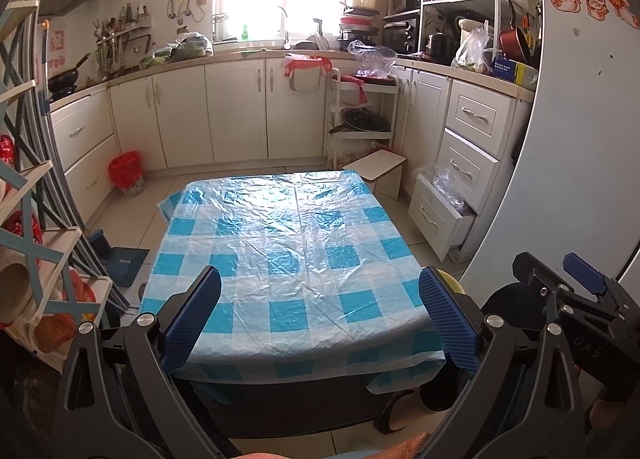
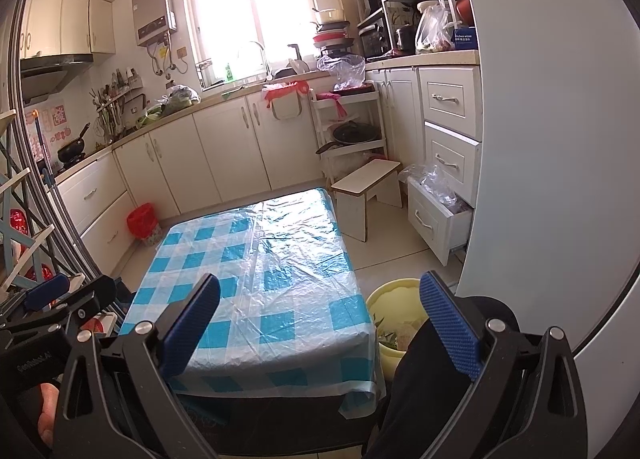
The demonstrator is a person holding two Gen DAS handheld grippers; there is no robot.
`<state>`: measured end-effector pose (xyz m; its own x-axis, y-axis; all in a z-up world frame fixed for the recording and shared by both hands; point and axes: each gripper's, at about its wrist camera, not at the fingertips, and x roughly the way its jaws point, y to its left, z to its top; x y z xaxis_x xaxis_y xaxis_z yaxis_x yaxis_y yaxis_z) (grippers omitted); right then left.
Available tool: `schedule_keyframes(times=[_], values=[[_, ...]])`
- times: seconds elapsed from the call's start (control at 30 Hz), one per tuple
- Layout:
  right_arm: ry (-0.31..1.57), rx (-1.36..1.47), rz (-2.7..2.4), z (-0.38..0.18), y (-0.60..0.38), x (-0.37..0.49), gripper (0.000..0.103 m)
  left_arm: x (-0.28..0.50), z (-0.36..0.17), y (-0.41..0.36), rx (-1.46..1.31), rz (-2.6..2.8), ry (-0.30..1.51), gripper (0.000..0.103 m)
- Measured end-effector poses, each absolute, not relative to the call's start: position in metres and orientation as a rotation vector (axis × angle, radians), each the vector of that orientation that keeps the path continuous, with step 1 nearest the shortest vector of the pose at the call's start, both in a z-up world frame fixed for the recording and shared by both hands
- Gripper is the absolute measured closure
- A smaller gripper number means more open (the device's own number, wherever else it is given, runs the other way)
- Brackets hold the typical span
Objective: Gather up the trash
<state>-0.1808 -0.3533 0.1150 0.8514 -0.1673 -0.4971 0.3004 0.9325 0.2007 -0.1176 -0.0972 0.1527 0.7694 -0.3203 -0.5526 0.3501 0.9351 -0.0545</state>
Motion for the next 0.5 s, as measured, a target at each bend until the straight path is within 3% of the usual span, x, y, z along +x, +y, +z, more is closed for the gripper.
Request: schedule_keyframes(times=[0.5], values=[[0.534, 0.214, -0.178, 0.109, -0.343, -0.141, 0.007, -0.095, 0.145, -0.082, 0.076, -0.268, 0.602, 0.008]])
